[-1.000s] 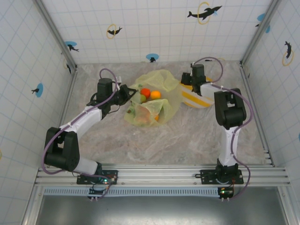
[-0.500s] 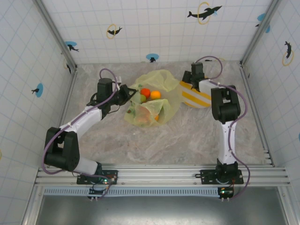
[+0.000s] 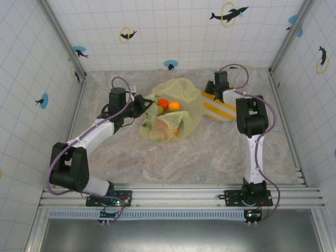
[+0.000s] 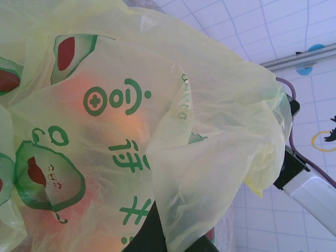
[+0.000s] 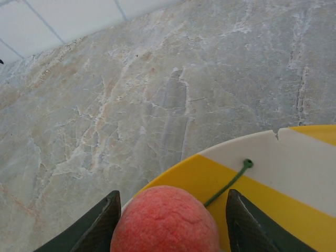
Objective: Place the fruits into the plastic bag
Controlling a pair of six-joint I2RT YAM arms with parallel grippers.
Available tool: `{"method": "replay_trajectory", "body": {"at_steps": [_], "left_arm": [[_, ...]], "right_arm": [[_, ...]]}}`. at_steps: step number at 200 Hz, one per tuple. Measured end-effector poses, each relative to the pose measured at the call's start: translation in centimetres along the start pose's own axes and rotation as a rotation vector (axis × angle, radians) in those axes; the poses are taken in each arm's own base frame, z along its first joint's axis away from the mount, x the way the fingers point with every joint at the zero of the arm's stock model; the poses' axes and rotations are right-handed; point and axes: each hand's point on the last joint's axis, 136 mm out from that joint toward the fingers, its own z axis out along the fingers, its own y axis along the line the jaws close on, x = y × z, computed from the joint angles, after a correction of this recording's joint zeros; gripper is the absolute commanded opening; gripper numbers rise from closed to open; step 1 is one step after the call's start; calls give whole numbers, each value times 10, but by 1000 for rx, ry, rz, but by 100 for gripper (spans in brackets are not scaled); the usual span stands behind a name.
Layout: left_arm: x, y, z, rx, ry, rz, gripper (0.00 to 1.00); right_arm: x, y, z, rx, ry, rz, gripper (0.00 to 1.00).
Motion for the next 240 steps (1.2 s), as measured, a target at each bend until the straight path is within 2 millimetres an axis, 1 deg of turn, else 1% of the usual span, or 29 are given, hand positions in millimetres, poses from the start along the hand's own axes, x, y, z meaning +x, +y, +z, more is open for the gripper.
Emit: {"method": "replay_trajectory", "body": {"at_steps": [40,74,93,107,127,140,161,179,199,213,226,240], "left_arm": [[2,3,2,-4,9,-5,0],[2,3,2,-2,11,-5,0],[2,3,2,-3,11,-6,0],[2,3,3,-4,12,-6,0],[2,3,3,-4,12,-6,0],[2,3,3,-4,12,-6,0],[2,3,3,-4,12,-6,0],[2,3,3,-4,12,-6,0],[2,3,3,-4,12,-6,0],[2,3,3,-4,12,-6,0],[2,3,3,-4,12,-7,0],[2,3,3,-4,12,-7,0]], "right_arm": [[-1,-2,0,-15,6,5,47],[-1,-5,0,-25,12,7,46],[4,-7,-8,-28,24,8,46],[7,-10,-22,-30,33,10,46],[9,-8,-50,-47,27,10,46],[7,-5,-73,-69,6,9,46],[5,1,-117,-110,-36,7,46],[5,8,-159,-159,-88,-1,46],[14,16,-204,-210,-133,-20,46],[23,27,-232,-264,-160,-46,46],[32,39,-254,-322,-176,-69,46],[44,53,-271,-393,-179,-95,46]]}}
